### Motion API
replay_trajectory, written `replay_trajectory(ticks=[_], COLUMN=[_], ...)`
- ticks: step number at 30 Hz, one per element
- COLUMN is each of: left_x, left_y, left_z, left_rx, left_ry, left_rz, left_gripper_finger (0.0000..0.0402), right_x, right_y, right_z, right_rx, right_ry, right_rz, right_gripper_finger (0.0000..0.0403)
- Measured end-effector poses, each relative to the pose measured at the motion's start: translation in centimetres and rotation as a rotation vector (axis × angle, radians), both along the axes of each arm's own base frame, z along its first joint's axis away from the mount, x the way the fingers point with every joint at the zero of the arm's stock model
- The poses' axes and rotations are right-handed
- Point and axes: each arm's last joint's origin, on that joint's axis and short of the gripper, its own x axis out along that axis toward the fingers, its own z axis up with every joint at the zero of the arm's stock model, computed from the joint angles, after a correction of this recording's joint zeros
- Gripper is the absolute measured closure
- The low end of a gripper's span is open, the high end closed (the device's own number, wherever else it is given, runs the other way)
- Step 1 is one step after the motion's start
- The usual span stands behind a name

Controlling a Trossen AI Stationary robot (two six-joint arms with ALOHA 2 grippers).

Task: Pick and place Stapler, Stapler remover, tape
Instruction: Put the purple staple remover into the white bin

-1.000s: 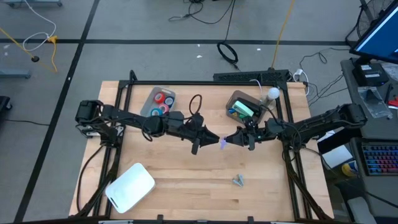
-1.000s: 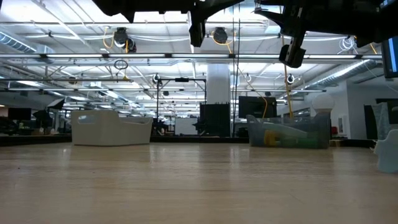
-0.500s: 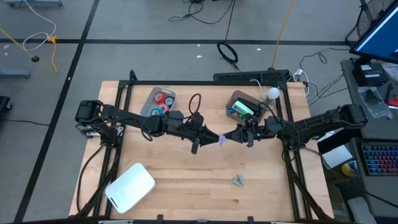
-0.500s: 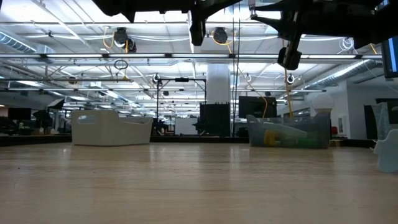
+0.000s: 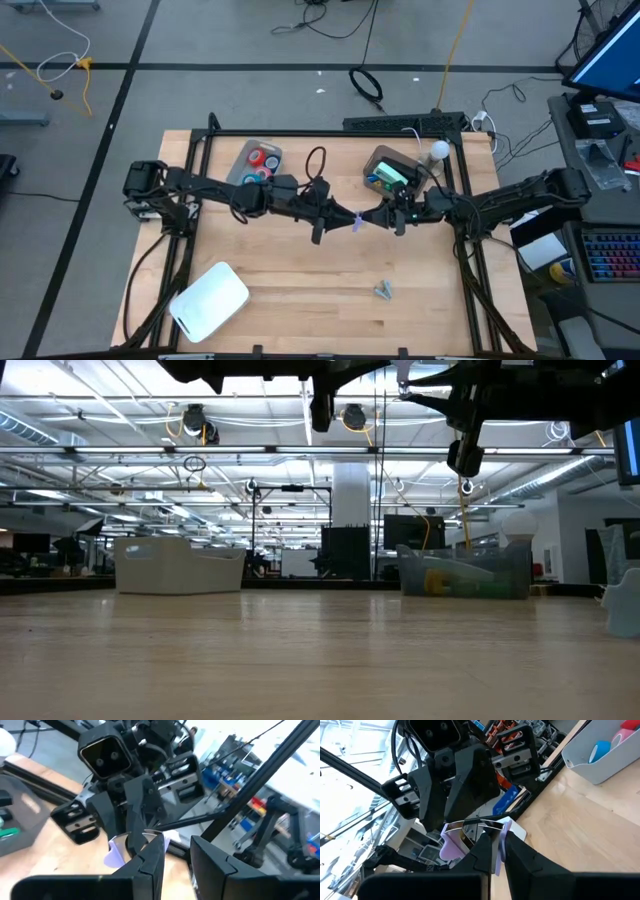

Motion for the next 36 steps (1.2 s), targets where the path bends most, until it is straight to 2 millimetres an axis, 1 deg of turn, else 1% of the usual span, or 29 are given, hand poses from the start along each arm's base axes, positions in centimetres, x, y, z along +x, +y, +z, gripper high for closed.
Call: replay_trajectory(ticks=[5,7,10,36], left_x=[-0.06,-0.05,-0.09,-0.06], left_y=[0.43,0.65,0.77,0.90], left_z=[-0.47,-0.35,-0.18,-0.18], left_rx=[0.019,0.007,-0.021,-0.023], left_ry=[0.080,0.070,0.067,0.065], left_rz=[0.003,0.009,0.014,0.056], left_gripper_finger=[0.0309,0.0309,0.0309,0.0310], right_x=[-0.02,-0.04,-0.01,-0.02], right_y=[-0.01,-0.03,-0.03,-0.02], right_z=[-0.08,0.21,0.13,0.23], right_rx=[0.001,0.002,-0.002,-0.004], right_ry=[0.000,-0.021,-0.016,-0.026], right_rz=[-0.003,-0.005,-0.007,-0.008], right_gripper_finger=[0.0384,0.0384,0.0384,0.0384])
